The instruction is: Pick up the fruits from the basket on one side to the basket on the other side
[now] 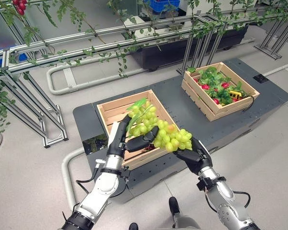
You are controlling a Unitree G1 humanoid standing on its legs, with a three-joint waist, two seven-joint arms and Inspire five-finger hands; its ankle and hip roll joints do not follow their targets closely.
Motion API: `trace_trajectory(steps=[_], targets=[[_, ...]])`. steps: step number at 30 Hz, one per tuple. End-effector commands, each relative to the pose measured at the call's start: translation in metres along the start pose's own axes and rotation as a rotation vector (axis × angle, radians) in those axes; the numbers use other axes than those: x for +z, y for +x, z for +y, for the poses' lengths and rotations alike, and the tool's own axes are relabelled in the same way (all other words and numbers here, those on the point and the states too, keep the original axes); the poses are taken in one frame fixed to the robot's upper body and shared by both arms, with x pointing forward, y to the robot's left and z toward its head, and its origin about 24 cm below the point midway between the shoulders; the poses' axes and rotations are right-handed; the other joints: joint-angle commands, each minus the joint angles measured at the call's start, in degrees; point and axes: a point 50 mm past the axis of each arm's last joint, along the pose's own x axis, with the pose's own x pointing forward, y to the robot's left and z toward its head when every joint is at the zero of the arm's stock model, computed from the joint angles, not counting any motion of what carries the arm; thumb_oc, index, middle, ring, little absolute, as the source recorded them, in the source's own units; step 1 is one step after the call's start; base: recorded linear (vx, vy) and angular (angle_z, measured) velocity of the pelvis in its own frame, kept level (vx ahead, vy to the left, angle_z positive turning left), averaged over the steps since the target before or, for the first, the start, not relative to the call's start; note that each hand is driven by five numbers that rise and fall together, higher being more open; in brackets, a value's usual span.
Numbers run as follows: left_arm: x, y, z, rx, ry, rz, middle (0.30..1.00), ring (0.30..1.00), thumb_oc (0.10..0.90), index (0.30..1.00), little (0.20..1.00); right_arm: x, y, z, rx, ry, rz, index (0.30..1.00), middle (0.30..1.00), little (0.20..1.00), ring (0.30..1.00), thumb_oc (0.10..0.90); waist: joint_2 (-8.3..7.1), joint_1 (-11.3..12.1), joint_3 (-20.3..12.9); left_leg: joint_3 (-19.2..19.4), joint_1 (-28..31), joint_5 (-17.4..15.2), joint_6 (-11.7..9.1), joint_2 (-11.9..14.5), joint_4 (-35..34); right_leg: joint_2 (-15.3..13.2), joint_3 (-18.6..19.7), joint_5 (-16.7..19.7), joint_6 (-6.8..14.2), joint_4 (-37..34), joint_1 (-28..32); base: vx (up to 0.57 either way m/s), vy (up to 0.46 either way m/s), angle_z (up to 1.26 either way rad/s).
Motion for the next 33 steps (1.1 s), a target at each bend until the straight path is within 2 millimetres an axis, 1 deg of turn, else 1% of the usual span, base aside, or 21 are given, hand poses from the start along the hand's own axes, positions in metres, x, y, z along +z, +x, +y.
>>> trace_trajectory(steps=[1, 4, 7, 9, 10, 11, 13, 16, 17, 18, 20, 21, 22, 23, 24, 26, 27, 28, 29, 30, 33], targets=[[0.040, 0.031, 0.031, 0.216, 0.160, -0.256, 0.900, 0.900, 0.800, 0.900, 0.900, 0.087, 0.020, 0.021, 0.120, 0.001, -0.504, 0.300, 0.300, 0.300, 0.300, 0.400, 4.06, -0.1, 1.6, -0.4, -4.0, -0.6, 2.0, -2.3, 3.0, -0.1, -3.6, 0.9, 0.4, 0.4, 0.8, -0.08, 0.245, -0.12], [0.039, 0.033, 0.038, 0.234, 0.242, -0.256, 0.900, 0.900, 0.800, 0.900, 0.900, 0.092, 0.017, 0.023, 0.108, 0.013, -0.545, 0.300, 0.300, 0.300, 0.300, 0.400, 4.23, -0.4, 2.1, 1.3, -3.3, -1.4, 2.0, -2.8, 3.5, -2.0, -5.1, 3.3, 0.8, -1.0, -0.2, -0.06, 0.239, -0.25], [0.038, 0.035, 0.043, 0.241, 0.315, -0.249, 0.900, 0.900, 0.800, 0.900, 0.900, 0.094, 0.015, 0.022, 0.107, 0.032, -0.556, 0.300, 0.300, 0.300, 0.300, 0.400, 4.29, -0.6, 2.6, 2.6, -2.7, -1.4, 2.0, -2.8, 3.2, -2.4, -7.5, 3.7, 0.9, -1.0, -0.7, -0.06, 0.133, -0.31], [0.035, 0.036, 0.050, 0.267, 0.330, -0.216, 0.900, 0.900, 0.800, 0.900, 0.900, 0.096, 0.013, 0.018, 0.117, 0.053, -0.564, 0.300, 0.300, 0.300, 0.300, 0.400, 4.58, -0.5, 2.9, 4.0, -2.1, -0.7, 2.4, -2.7, 2.0, -1.9, -10.1, 3.2, 0.4, 2.9, -0.4, -0.11, 0.108, -0.31], [0.035, 0.037, 0.052, 0.279, 0.321, -0.208, 0.900, 0.900, 0.800, 0.900, 0.900, 0.097, 0.012, 0.017, 0.113, 0.059, -0.580, 0.300, 0.300, 0.300, 0.300, 0.400, 4.88, -0.1, 2.8, 4.6, -2.3, -0.3, 2.6, -2.4, 1.5, -1.7, -11.4, 2.1, 0.0, 6.3, -0.2, -0.10, 0.060, -0.41], [0.034, 0.037, 0.053, 0.279, 0.318, -0.207, 0.900, 0.900, 0.800, 0.900, 0.900, 0.097, 0.012, 0.017, 0.113, 0.060, -0.583, 0.300, 0.300, 0.300, 0.300, 0.400, 4.96, 0.0, 2.8, 4.8, -2.2, -0.3, 2.6, -2.4, 1.4, -1.7, -11.6, 1.7, -0.1, 7.2, -0.2, -0.10, 0.039, -0.60], [0.037, 0.037, 0.051, 0.256, 0.247, -0.216, 0.900, 0.900, 0.800, 0.900, 0.900, 0.099, 0.014, 0.020, 0.116, 0.062, -0.607, 0.300, 0.300, 0.300, 0.300, 0.400, 5.70, 0.8, 2.9, 6.2, -2.2, 0.8, 3.0, -1.5, 0.2, -1.9, -14.4, -1.0, -0.9, 11.6, 0.6, -0.09, 0.035, -0.58], [0.050, 0.037, 0.037, 0.155, 0.118, -0.274, 0.900, 0.900, 0.800, 0.900, 0.900, 0.102, 0.018, 0.029, 0.141, 0.050, -0.642, 0.300, 0.300, 0.300, 0.300, 0.400, 6.23, 2.1, 2.7, 8.8, -2.7, 2.2, 3.4, -0.4, -1.4, -2.9, -19.2, -5.2, -1.4, 15.8, 3.6, -0.12, 0.009, -0.73], [0.054, 0.036, 0.032, 0.123, 0.085, -0.291, 0.900, 0.900, 0.800, 0.900, 0.900, 0.102, 0.020, 0.032, 0.156, 0.047, -0.648, 0.300, 0.300, 0.300, 0.300, 0.400, 6.18, 2.6, 2.4, 9.8, -3.0, 2.5, 3.5, -0.1, -1.8, -3.4, -20.9, -6.2, -1.4, 17.0, 4.5, -0.15, -0.021, -1.35], [0.059, 0.035, 0.023, 0.090, 0.019, -0.308, 0.900, 0.900, 0.800, 0.900, 0.900, 0.104, 0.023, 0.038, 0.199, 0.044, -0.648, 0.300, 0.300, 0.300, 0.300, 0.400, 5.81, 3.4, 1.7, 11.6, -3.5, 2.8, 3.5, 0.4, -2.3, -4.0, -23.0, -8.3, -1.0, 18.1, 6.6, -0.14, -0.028, -1.58], [0.063, 0.035, 0.018, 0.039, -0.062, -0.318, 0.900, 0.900, 0.800, 0.900, 0.900, 0.106, 0.024, 0.041, 0.215, 0.040, -0.652, 0.300, 0.300, 0.300, 0.300, 0.400, 5.31, 4.0, 1.0, 13.3, -4.3, 3.0, 3.4, 0.7, -2.4, -4.3, -24.5, -9.7, -0.7, 18.2, 8.6, -0.10, -0.049, -1.37], [0.067, 0.034, 0.011, -0.012, -0.112, -0.339, 0.900, 0.900, 0.800, 0.900, 0.900, 0.104, 0.026, 0.045, 0.245, 0.047, -0.639, 0.300, 0.300, 0.300, 0.300, 0.400, 4.55, 4.5, 0.1, 14.7, -4.5, 2.4, 3.3, 0.7, -2.6, -5.1, -26.0, -11.2, 0.0, 19.0, 10.9, -0.05, -0.056, -0.86], [0.068, 0.033, 0.009, -0.026, -0.120, -0.344, 0.900, 0.900, 0.800, 0.900, 0.900, 0.104, 0.026, 0.046, 0.250, 0.047, -0.638, 0.300, 0.300, 0.300, 0.300, 0.400, 4.40, 4.7, 0.1, 15.1, -4.6, 2.4, 3.3, 0.8, -2.6, -5.2, -26.3, -11.4, 0.1, 19.1, 11.3, -0.07, -0.102, -0.93], [0.071, 0.031, 0.004, -0.073, -0.178, -0.348, 0.900, 0.900, 0.800, 0.900, 0.900, 0.103, 0.026, 0.049, 0.271, 0.047, -0.631, 0.300, 0.300, 0.300, 0.300, 0.400, 4.00, 5.0, -0.3, 16.8, -5.4, 2.9, 3.1, 1.2, -2.7, -5.3, -27.6, -12.0, 0.2, 18.3, 13.0, -0.14, -0.163, -1.07], [0.073, 0.028, -0.002, -0.124, -0.271, -0.338, 0.900, 0.900, 0.800, 0.900, 0.900, 0.102, 0.027, 0.054, 0.308, 0.045, -0.617, 0.300, 0.300, 0.300, 0.300, 0.400, 3.52, 5.3, -0.6, 19.1, -6.0, 3.6, 2.8, 1.8, -2.9, -5.2, -29.4, -12.4, 0.1, 15.9, 15.1, -0.15, -0.183, -1.08], [0.074, 0.025, -0.005, -0.142, -0.316, -0.337, 0.900, 0.900, 0.800, 0.900, 0.900, 0.102, 0.028, 0.057, 0.333, 0.043, -0.604, 0.300, 0.300, 0.300, 0.300, 0.400, 3.36, 5.6, -0.9, 20.9, -6.0, 4.1, 2.3, 2.3, -3.1, -5.0, -30.6, -12.6, -0.1, 13.3, 16.6, -0.13, -0.172, -1.03], [0.075, 0.024, -0.011, -0.179, -0.391, -0.327, 0.900, 0.900, 0.800, 0.900, 0.900, 0.102, 0.031, 0.062, 0.361, 0.043, -0.595, 0.300, 0.300, 0.300, 0.300, 0.400, 3.07, 5.5, -1.2, 23.9, -6.1, 4.9, 1.3, 3.3, -3.2, -4.0, -32.9, -12.8, -0.1, 8.2, 18.1, -0.22, -0.294, -1.48], [0.073, 0.022, -0.016, -0.193, -0.440, -0.316, 0.900, 0.900, 0.800, 0.900, 0.900, 0.101, 0.033, 0.066, 0.384, 0.045, -0.574, 0.300, 0.300, 0.300, 0.300, 0.400, 2.91, 5.4, -1.2, 26.8, -6.5, 6.0, 0.1, 4.8, -3.0, -3.0, -34.7, -11.9, -0.3, 4.7, 18.6, -0.25, -0.335, -1.31], [0.073, 0.022, -0.018, -0.209, -0.468, -0.313, 0.900, 0.900, 0.800, 0.900, 0.900, 0.101, 0.034, 0.067, 0.383, 0.039, -0.569, 0.300, 0.300, 0.300, 0.300, 0.400, 2.85, 5.3, -1.2, 27.8, -6.8, 6.3, -0.3, 5.3, -2.8, -2.7, -35.3, -11.7, -0.3, 3.9, 18.7, -0.25, -0.318, -1.78], [0.070, 0.022, -0.021, -0.226, -0.527, -0.290, 0.900, 0.900, 0.800, 0.900, 0.900, 0.103, 0.035, 0.069, 0.415, 0.041, -0.562, 0.300, 0.300, 0.300, 0.300, 0.400, 2.63, 4.9, -1.0, 29.1, -7.4, 7.2, -1.0, 6.3, -2.7, -2.0, -35.2, -10.7, -0.3, 1.9, 18.4, -0.18, -0.244, -1.48], [0.065, 0.020, -0.029, -0.261, -0.627, -0.255, 0.900, 0.900, 0.800, 0.900, 0.900, 0.108, 0.035, 0.072, 0.425, 0.030, -0.550, 0.300, 0.300, 0.300, 0.300, 0.400, 2.54, 3.4, -0.8, 29.3, -7.8, 8.4, -2.1, 7.3, -3.0, -0.1, -32.5, -9.7, -1.2, 0.0, 17.1, -0.16, -0.254, -1.35]])
